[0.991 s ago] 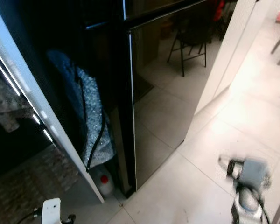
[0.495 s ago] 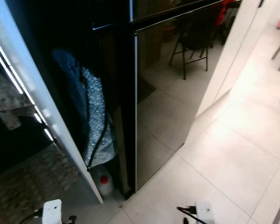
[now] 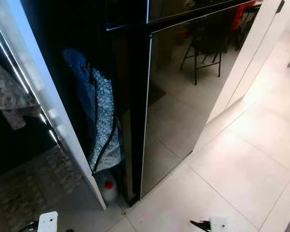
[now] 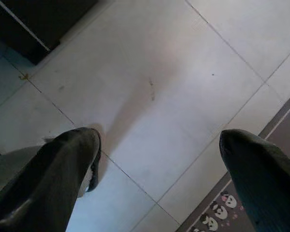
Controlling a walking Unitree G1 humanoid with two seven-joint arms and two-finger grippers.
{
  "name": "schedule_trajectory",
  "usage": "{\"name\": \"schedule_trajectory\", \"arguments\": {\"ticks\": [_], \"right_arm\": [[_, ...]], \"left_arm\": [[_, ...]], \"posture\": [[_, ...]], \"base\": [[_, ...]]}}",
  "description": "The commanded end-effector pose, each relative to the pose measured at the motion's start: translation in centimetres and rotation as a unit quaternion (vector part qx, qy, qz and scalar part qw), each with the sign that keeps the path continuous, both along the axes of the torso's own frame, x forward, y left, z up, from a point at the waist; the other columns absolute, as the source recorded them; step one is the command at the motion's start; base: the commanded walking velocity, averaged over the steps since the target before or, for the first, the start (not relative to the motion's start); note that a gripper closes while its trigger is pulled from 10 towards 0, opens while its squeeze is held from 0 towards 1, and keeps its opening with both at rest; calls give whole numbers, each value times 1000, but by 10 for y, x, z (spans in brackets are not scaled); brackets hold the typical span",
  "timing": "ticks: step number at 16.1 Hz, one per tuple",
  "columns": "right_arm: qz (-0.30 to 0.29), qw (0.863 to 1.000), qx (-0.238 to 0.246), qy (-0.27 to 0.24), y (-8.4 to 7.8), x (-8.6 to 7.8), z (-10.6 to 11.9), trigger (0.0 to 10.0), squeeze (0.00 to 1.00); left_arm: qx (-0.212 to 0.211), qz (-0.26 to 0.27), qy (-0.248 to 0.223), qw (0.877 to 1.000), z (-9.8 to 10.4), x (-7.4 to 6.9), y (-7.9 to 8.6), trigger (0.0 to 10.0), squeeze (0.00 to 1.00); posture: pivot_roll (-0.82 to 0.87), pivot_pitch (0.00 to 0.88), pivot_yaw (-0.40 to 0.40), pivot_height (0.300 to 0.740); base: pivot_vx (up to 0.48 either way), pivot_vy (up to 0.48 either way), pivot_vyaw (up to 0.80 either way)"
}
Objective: Restocking fridge
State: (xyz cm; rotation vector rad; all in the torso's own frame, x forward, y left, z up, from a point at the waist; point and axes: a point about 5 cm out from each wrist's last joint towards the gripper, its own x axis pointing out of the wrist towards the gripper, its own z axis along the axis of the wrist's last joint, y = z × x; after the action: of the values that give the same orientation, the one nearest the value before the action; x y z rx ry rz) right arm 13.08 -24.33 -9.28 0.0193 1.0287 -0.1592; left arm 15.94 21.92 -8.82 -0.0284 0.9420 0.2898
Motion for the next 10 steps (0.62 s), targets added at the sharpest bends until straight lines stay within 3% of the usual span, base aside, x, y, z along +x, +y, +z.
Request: {"name": "schedule_trajectory", "arguments": {"ticks": [1,6,10], "right_arm": [[3,1000,-2,4,-1,-3,-1,10000,0],[0,1000,6,11,5,-7,-4,10000,0],[21,1000,10,15,8,-4,-4,10000,0]], "left_arm": [[-1,1,13,1000,-3,-6,1,10000,0],[-1,1,16,1000,-2,-6,5,10000,0],[1,25,8,1000,0,-2,9,10000,0]], "posture": [[5,0,-69,740],[89,0,-66,740],[147,0,-135,740]], "base": [[0,0,0],[0,0,0],[0,0,0]]}}
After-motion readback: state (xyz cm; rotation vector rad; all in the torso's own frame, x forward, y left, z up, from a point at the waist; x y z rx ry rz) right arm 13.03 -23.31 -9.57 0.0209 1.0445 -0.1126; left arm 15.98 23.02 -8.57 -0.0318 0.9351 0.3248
